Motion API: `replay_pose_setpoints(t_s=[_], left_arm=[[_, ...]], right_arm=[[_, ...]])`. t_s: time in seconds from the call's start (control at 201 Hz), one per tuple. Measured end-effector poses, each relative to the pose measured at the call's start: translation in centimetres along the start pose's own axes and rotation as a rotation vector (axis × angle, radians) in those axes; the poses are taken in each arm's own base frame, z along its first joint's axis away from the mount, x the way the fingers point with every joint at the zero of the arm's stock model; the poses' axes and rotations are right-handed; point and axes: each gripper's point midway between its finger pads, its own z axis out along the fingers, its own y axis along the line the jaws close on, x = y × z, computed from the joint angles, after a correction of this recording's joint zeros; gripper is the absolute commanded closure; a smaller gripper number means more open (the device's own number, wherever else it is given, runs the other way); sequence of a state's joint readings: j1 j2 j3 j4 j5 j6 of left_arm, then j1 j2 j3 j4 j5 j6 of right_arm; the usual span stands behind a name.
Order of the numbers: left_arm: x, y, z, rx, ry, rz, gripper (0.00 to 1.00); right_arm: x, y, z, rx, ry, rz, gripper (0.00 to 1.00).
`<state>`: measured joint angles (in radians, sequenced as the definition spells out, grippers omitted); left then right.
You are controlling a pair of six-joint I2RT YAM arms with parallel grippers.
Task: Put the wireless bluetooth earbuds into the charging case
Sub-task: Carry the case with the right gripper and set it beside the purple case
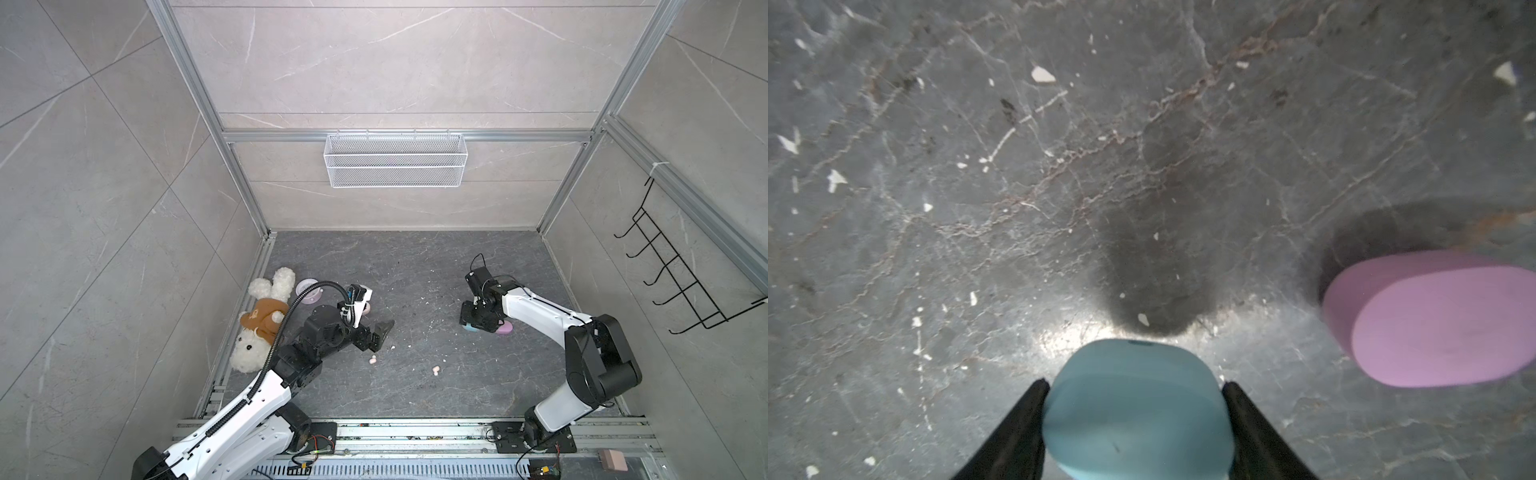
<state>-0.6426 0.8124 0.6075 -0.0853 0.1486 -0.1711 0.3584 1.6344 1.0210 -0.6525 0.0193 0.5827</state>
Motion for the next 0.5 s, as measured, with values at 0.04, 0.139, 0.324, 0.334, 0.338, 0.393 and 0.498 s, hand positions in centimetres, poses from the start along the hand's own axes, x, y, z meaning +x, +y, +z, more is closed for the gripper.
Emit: replay_pose_setpoints(t_s=[0.04,0.139,0.324,0.334,0.338,0.393,0.498], left_arm=[[0.0,0.4,-0.1,-0.006,0.002,-0.018,0.00],[-0.1,1.2,-0.3,-0.018,0.007,-0.051,0.00],[0.1,1.4,-0.6,-0.012,0.017,-0.083,0.00],[0.1,1.5,-0.7,-0.013,0.017,-0.085,0.01],[0.1,1.5,-0.7,-0.012,0.018,-0.085,0.00],[0.1,1.5,-0.8,-0.012,0.020,-0.089,0.00],[0.2,1.5,-1.0,-0.007,0.024,-0.094,0.00]], right_arm=[[0.0,-0.1,0.3,0.006,0.002,0.000,0.49],[0.1,-0.3,0.9,0.017,0.000,0.000,0.47],[0.5,-0.8,1.8,0.036,0.012,-0.001,0.45],[0.6,-0.8,1.9,0.037,0.014,0.000,0.45],[0.6,-0.8,1.9,0.037,0.014,-0.001,0.45],[0.5,-0.8,1.9,0.037,0.012,0.000,0.42],[0.5,-0.8,1.9,0.036,0.012,0.000,0.37]])
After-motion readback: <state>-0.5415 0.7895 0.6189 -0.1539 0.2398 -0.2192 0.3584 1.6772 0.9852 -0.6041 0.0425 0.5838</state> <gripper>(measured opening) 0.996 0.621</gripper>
